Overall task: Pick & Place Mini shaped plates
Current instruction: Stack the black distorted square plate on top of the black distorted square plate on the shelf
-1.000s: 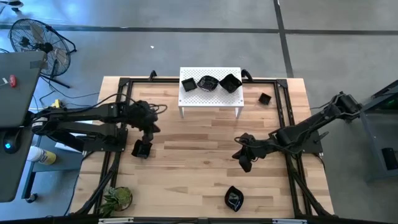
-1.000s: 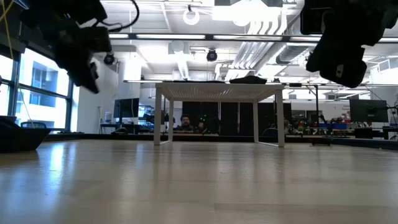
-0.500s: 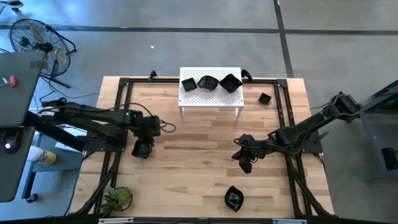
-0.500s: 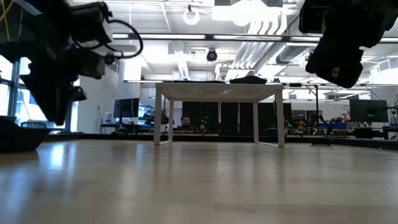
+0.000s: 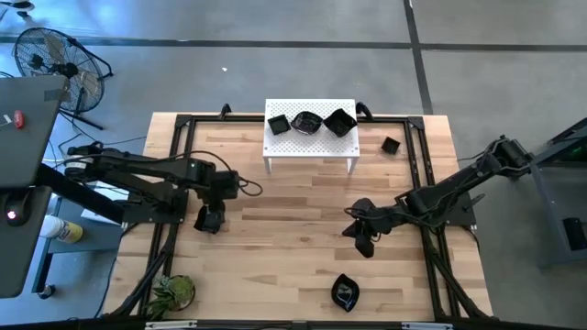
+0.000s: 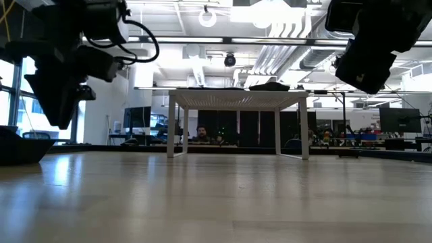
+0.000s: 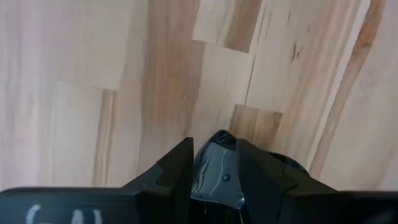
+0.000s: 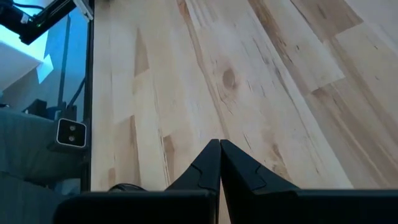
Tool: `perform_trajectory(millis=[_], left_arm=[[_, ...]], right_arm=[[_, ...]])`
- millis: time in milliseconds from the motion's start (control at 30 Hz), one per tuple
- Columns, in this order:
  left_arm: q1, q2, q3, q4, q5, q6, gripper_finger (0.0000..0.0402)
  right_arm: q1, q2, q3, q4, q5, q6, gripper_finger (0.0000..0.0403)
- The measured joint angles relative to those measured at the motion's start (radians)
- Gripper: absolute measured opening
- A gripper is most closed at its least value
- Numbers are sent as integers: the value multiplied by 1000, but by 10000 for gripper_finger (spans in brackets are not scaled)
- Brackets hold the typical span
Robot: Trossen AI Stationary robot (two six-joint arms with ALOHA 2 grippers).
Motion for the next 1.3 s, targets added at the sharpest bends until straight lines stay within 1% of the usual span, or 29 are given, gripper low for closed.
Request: perform_trajectory(millis=[133,300,433,533,700,733,833,900,967,1033,1133,1200,1300], left_arm=[[0,44,0,0,0,1,117],[0,137,0,0,0,2,117],[0,185,0,0,-4,2,113],[0,196,-1,0,0,2,92],[0,196,-1,0,10,2,18],[0,192,-1,0,18,2,10],[0,189,20,-22,18,2,13],[0,189,59,-40,24,-6,12],[1,189,106,-38,39,-50,4],[1,189,148,9,72,-137,4],[0,189,177,178,102,-306,3],[0,194,177,303,100,-423,2],[0,227,177,453,40,-552,2]], right_arm=[[0,0,0,0,0,-19,3],[0,0,0,0,1,-22,3],[0,0,0,0,1,-22,3],[0,0,0,0,1,-22,3],[0,0,0,0,1,-22,3],[0,0,0,0,1,-22,3],[0,0,0,8,0,-21,3],[0,-1,0,28,-4,-18,3],[0,-10,0,37,-25,-17,3],[0,-35,0,34,-53,-16,3],[0,-106,0,12,-77,0,3],[0,-174,0,-19,-77,2,3],[0,-285,0,-82,-52,2,3]])
